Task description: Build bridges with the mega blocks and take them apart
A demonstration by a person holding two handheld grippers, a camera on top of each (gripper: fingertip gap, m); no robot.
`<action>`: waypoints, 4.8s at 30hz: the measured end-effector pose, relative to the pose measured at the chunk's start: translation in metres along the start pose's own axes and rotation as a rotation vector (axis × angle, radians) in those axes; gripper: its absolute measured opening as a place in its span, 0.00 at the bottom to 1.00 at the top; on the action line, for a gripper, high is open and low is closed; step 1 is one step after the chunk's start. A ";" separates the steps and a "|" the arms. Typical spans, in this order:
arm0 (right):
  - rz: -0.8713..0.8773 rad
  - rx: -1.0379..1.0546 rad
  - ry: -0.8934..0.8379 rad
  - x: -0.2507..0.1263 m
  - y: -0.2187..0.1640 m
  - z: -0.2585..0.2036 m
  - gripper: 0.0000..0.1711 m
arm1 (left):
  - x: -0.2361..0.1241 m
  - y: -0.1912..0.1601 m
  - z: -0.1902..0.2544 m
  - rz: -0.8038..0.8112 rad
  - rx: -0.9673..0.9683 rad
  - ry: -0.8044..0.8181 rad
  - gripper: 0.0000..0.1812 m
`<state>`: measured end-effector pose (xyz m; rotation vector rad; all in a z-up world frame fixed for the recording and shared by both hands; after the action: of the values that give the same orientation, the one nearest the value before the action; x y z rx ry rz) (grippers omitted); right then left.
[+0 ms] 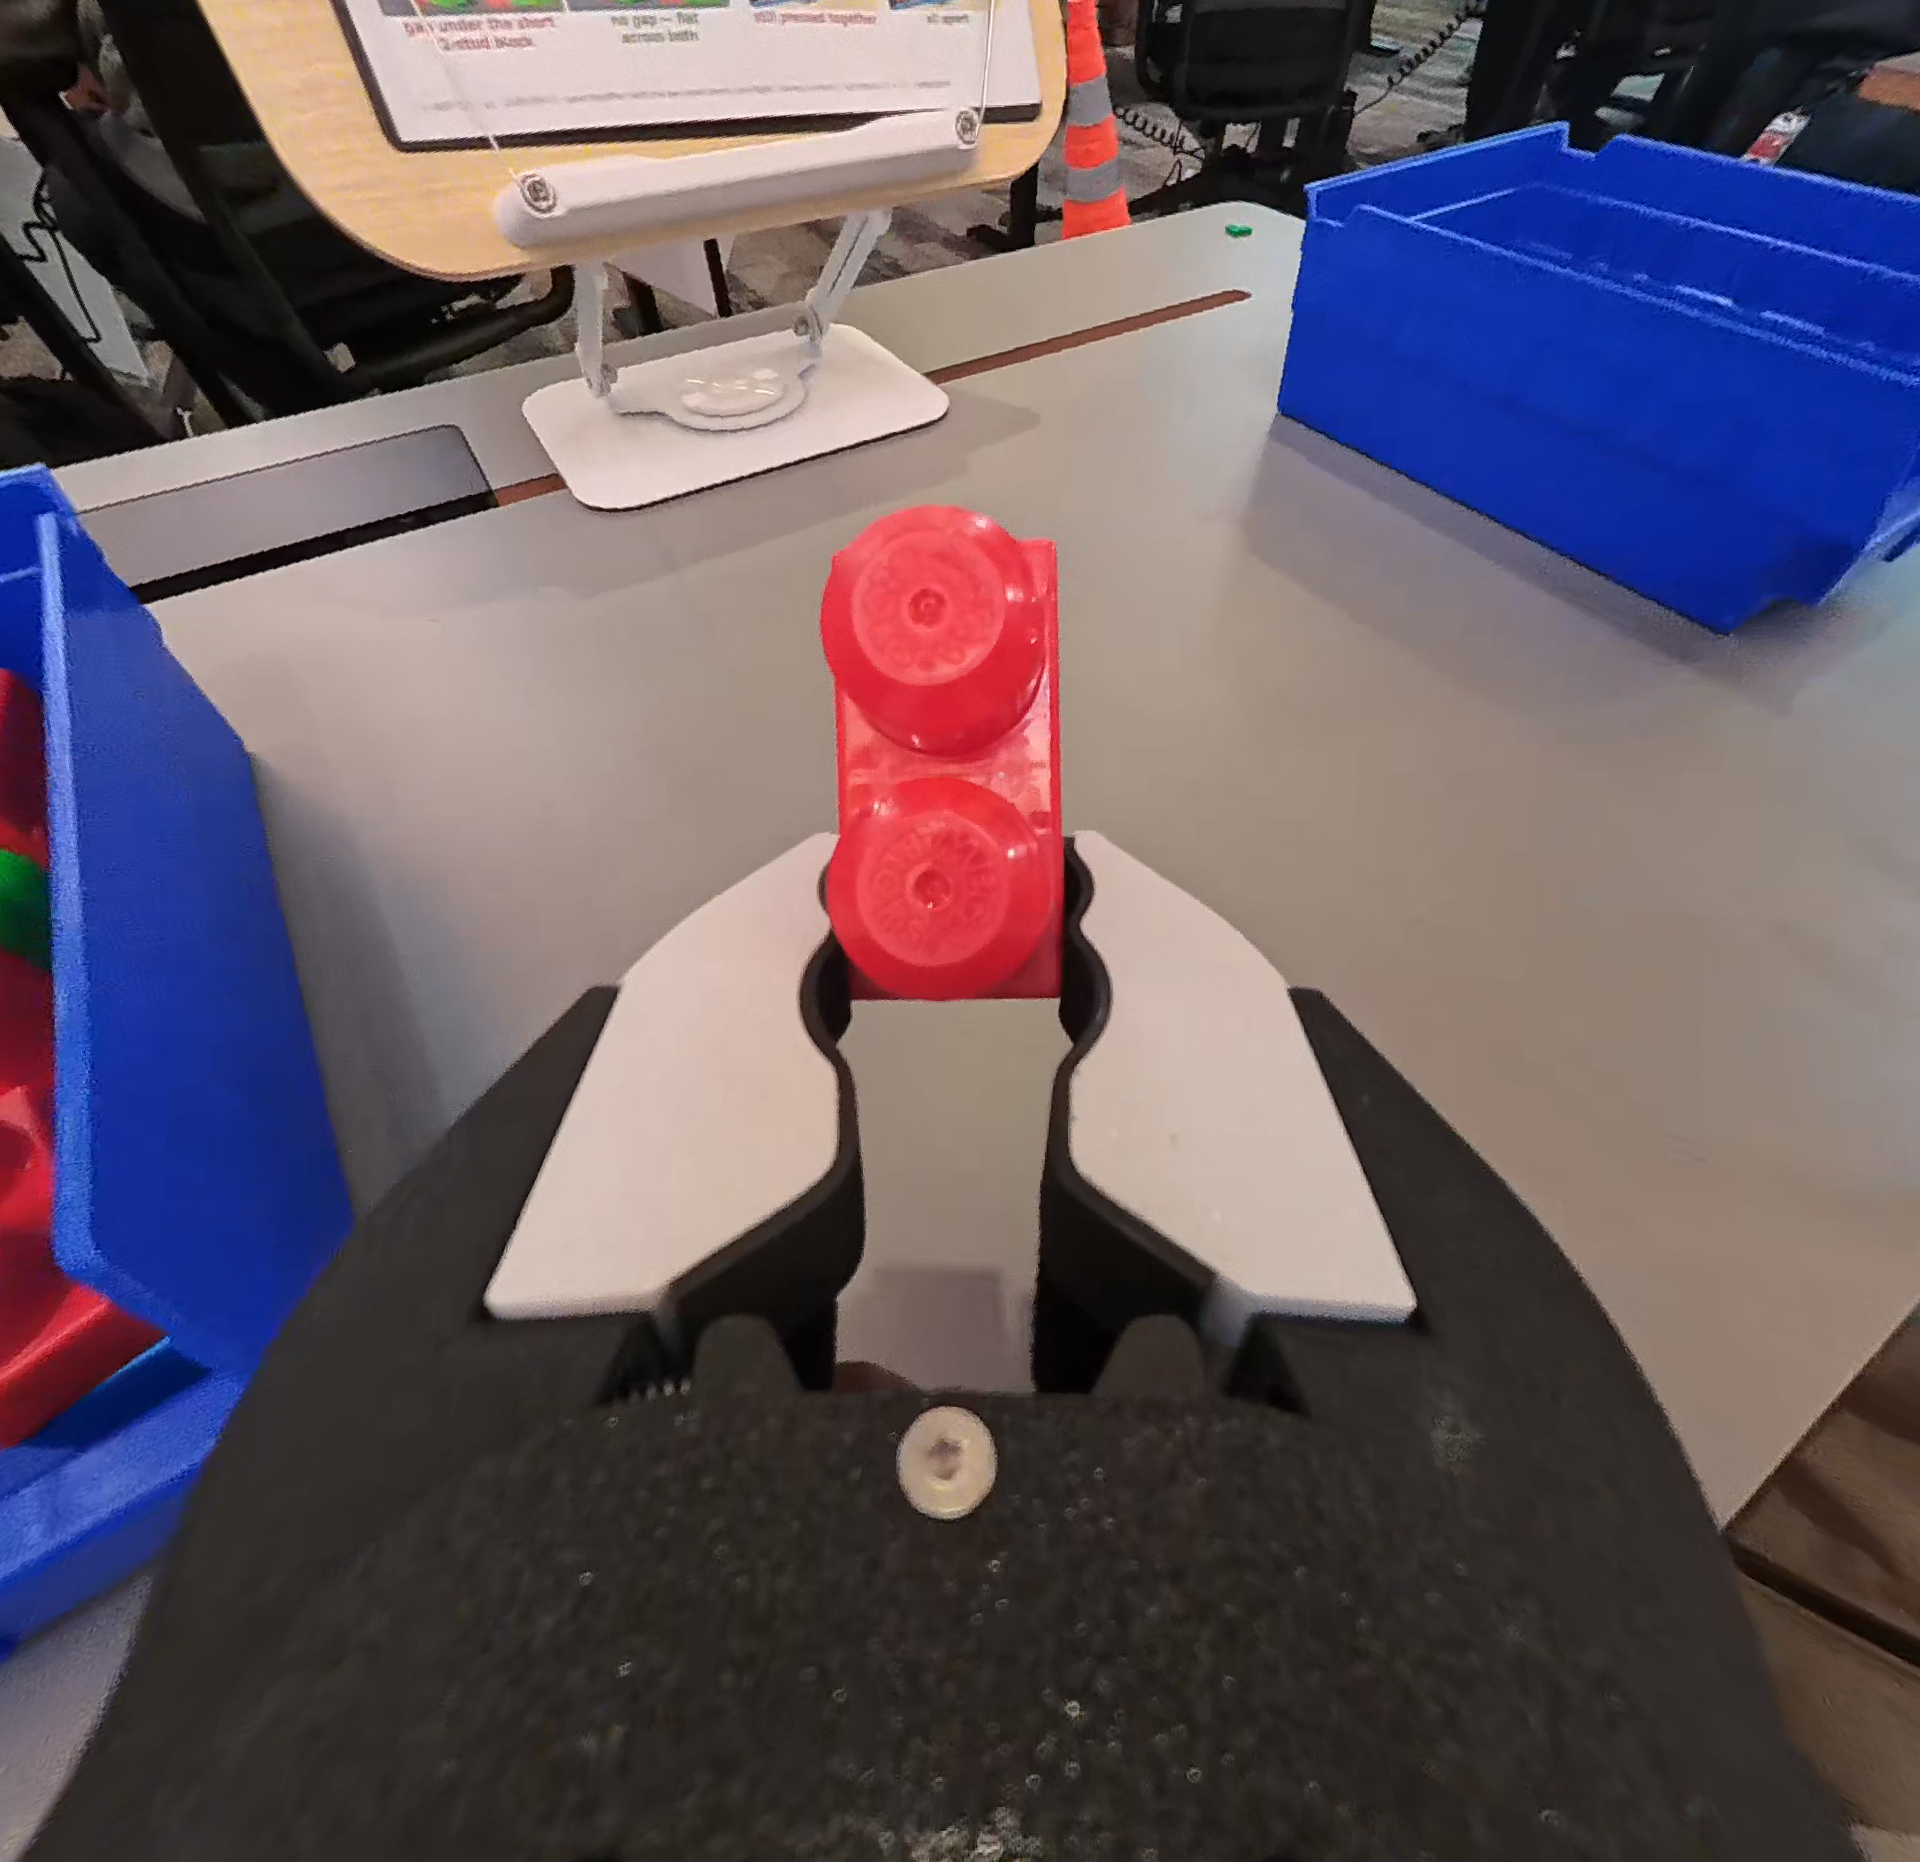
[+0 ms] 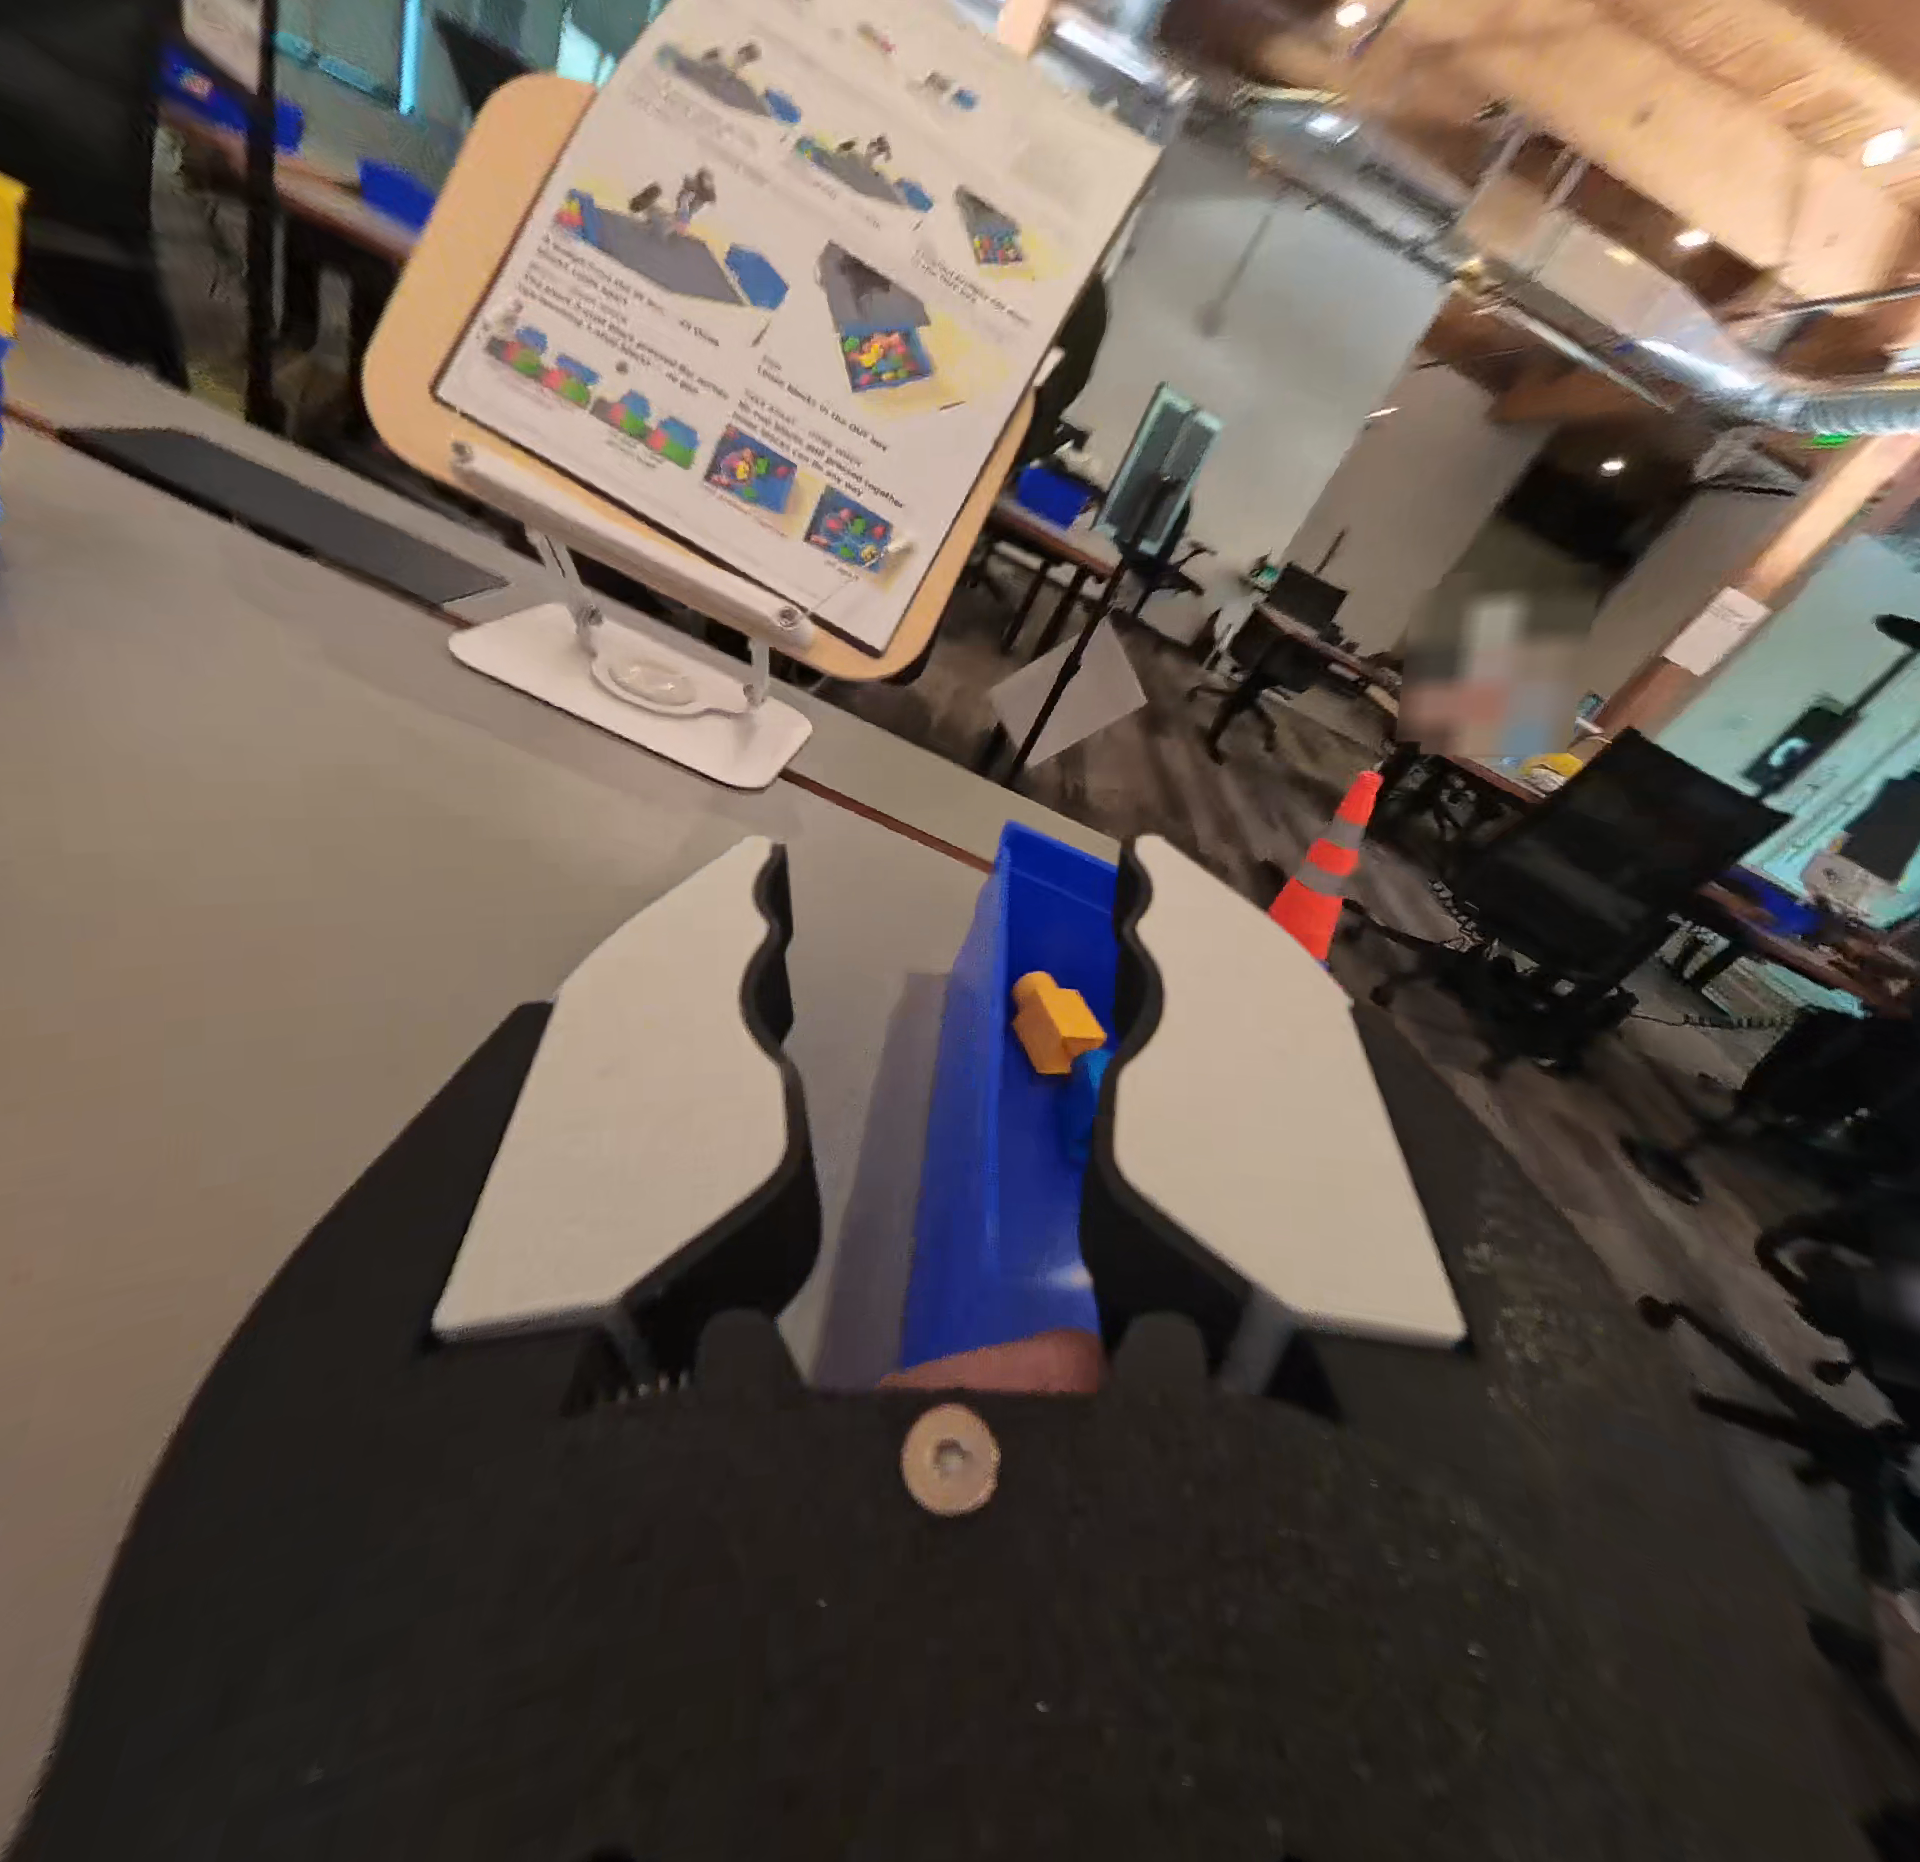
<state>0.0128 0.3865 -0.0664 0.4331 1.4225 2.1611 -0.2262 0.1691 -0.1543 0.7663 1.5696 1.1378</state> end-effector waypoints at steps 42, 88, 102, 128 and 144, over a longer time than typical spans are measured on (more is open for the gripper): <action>0.027 -0.119 1.327 0.036 0.007 -0.189 0.33 | 0.029 0.020 0.094 -0.231 0.636 -0.804 0.20; -0.087 0.197 0.393 0.013 -0.040 -0.104 0.21 | 0.013 0.010 0.001 0.119 -0.083 0.072 0.54; -0.074 0.294 0.166 -0.021 -0.055 -0.077 0.21 | 0.008 -0.019 -0.016 0.121 -0.147 0.216 0.57; -0.901 0.343 0.169 0.102 -0.218 0.127 0.22 | -0.001 -0.008 0.001 0.149 -0.052 0.101 0.52; -1.081 0.338 0.186 0.098 -0.245 0.125 0.23 | -0.004 -0.012 0.009 0.156 -0.064 0.061 0.51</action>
<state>0.0569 0.6147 -0.2422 -0.3860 1.5891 1.1072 -0.2156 0.1642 -0.1646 0.8291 1.5366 1.3292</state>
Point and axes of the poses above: each gripper's, where its closed fingertips meet, x out along the fingers, y out of its top, z = x × y across the jaws, the point moved 2 cm from there along -x, back along the fingers, and after that the axes turned 5 degrees about y, right-handed, at the moved point
